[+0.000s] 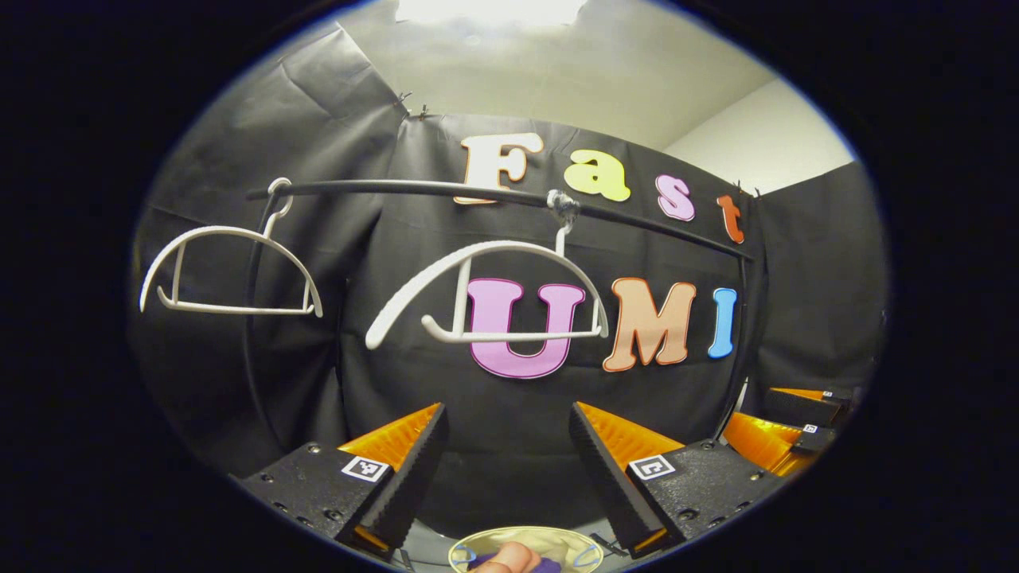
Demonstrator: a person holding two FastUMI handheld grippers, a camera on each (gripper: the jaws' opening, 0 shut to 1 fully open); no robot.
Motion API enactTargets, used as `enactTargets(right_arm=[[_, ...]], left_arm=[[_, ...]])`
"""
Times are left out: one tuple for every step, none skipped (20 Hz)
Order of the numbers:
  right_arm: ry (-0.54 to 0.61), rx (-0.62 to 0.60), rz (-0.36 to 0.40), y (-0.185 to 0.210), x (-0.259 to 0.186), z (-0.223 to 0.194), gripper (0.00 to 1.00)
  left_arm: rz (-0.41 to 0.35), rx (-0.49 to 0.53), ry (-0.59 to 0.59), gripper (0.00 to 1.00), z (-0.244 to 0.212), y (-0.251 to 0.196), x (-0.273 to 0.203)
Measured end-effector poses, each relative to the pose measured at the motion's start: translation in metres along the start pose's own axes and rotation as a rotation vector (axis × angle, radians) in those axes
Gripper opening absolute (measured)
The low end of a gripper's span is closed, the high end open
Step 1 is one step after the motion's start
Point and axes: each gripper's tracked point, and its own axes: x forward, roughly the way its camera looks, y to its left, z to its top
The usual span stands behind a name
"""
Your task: Grasp the clothes on the hanger with both hands and then place them into the laundry hamper below.
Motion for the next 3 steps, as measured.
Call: enactTargets(right_arm=[[-0.011,-0.003,-0.003,-0.0016,-0.0013,0.0033,0.99],[-0.030,0.002,-0.004,-0.0017,-0.0032,0.0063,0.99],[-0.048,0.015,-0.001,-0.0011,-0.0049,0.0088,0.93]], left_arm=[[0.015,0.008,-0.011,0.93,0.0008,0.0041,-0.0042],[0.027,0.015,-0.008,0.93,0.0001,0.0066,-0.0074],[0.030,0.017,-0.002,0.94,-0.0021,0.0048,-0.0099]])
